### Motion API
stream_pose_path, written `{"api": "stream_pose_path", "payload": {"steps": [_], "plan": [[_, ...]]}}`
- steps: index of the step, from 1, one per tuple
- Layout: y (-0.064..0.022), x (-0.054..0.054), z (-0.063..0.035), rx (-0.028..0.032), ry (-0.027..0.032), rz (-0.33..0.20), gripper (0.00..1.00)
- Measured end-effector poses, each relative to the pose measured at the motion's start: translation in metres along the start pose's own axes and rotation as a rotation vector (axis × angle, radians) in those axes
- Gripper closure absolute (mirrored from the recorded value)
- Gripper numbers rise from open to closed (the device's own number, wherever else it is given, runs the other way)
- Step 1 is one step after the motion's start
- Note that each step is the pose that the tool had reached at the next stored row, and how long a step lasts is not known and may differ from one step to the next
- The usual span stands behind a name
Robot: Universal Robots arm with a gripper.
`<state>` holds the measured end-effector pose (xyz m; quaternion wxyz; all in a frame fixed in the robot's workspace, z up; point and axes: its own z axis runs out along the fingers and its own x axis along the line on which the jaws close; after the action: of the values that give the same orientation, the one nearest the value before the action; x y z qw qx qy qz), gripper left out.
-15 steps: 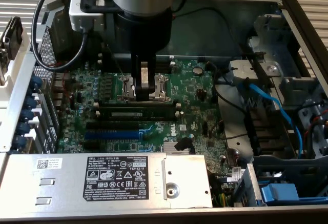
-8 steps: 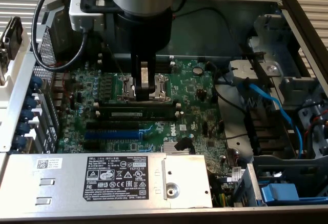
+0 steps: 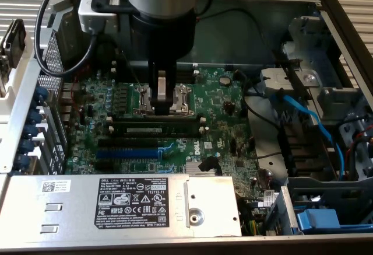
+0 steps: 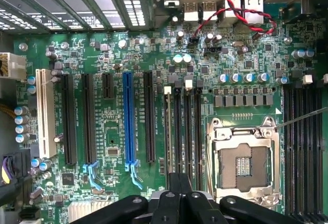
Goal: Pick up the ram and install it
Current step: 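Press down the ram until it locks into place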
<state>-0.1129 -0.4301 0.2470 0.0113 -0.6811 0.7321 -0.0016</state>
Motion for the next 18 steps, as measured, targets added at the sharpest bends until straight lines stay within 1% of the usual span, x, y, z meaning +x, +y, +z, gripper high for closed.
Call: {"api": "stream_pose_path", "payload": {"steps": [18], "plan": [[0.0, 0.0, 0.0027, 0.0045, 0.0055, 0.311, 0.9]]}}
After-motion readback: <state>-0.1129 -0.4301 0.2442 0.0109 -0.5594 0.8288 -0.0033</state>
